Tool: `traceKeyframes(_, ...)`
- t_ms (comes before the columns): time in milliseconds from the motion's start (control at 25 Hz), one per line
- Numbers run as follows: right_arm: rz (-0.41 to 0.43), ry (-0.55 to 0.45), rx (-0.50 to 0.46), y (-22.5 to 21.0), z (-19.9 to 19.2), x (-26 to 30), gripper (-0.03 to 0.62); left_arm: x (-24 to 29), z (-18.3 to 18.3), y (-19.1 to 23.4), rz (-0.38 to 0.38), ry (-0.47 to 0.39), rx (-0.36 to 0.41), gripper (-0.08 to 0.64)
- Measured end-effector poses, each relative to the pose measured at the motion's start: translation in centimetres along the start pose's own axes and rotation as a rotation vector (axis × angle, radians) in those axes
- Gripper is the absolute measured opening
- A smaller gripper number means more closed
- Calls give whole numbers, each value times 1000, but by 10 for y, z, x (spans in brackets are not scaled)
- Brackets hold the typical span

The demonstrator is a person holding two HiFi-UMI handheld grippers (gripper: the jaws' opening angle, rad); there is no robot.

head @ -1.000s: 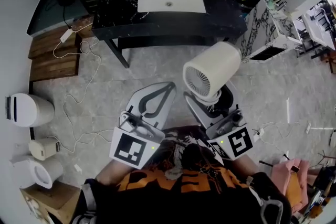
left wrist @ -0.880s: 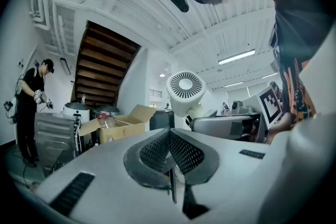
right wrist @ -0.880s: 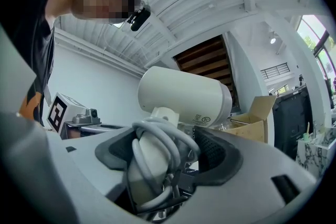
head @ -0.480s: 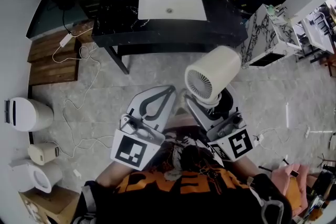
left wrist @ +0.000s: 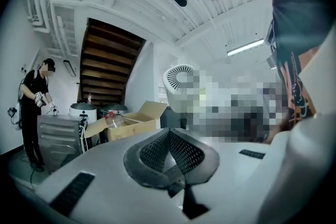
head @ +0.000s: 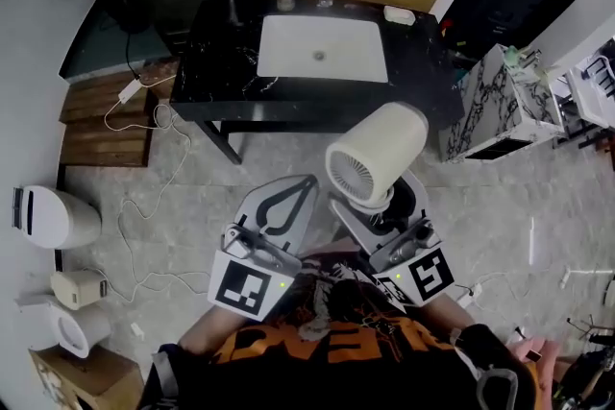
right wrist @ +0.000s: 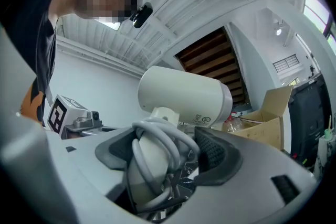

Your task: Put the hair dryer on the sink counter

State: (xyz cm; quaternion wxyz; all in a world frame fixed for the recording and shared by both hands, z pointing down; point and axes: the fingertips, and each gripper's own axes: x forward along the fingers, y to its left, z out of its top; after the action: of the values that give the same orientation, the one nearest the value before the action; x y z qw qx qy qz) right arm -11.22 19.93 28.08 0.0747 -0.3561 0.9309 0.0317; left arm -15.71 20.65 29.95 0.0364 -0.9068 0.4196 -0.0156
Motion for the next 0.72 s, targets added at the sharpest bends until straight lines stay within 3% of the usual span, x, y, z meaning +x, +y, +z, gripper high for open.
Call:
traceKeyframes(120, 22, 16, 17, -42, -10, 18, 347, 40, -3, 17, 35, -4, -49, 23)
traceKeyframes(560, -5, 35, 45, -225, -23, 63, 347, 213, -3, 61, 46, 50, -55, 23)
traceKeyframes(720, -11, 35, 53, -284, -27, 80, 347, 269, -5, 76, 42, 99, -22, 23)
